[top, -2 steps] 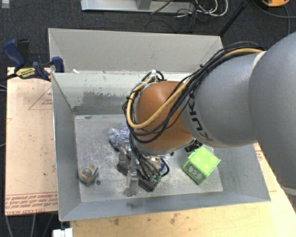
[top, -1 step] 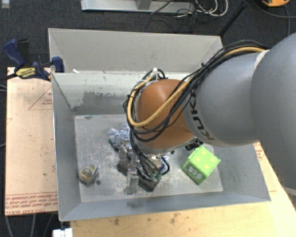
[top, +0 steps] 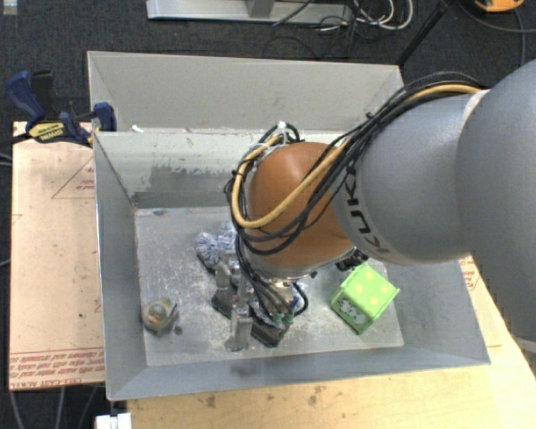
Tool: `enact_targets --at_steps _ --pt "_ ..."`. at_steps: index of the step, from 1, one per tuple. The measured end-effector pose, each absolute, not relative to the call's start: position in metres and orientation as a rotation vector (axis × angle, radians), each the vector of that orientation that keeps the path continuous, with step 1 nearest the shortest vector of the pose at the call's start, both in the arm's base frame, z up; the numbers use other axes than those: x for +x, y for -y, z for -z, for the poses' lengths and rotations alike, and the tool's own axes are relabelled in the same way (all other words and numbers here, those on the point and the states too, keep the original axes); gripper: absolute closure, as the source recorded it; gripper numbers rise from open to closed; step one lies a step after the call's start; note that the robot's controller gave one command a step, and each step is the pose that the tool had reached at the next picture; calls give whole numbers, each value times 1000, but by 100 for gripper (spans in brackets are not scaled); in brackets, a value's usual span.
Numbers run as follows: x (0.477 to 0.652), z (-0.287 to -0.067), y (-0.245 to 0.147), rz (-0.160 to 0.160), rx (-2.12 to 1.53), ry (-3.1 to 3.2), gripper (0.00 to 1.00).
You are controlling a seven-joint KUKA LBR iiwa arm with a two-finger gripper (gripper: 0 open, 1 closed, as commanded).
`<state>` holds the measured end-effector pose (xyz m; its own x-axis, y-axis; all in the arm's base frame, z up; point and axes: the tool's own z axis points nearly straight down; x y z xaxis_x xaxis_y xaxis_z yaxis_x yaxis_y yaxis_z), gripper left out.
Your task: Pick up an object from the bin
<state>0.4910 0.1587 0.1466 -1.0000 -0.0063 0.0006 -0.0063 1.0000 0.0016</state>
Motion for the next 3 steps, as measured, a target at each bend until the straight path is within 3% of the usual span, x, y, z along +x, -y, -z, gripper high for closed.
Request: enact_targets --at_steps 1,2,3 --pt "487 -114 -181 2 411 3118 0" --pt "517 -91 -155 4 505 3103 0" --pt "522 -102 -136 2 114 3140 0"
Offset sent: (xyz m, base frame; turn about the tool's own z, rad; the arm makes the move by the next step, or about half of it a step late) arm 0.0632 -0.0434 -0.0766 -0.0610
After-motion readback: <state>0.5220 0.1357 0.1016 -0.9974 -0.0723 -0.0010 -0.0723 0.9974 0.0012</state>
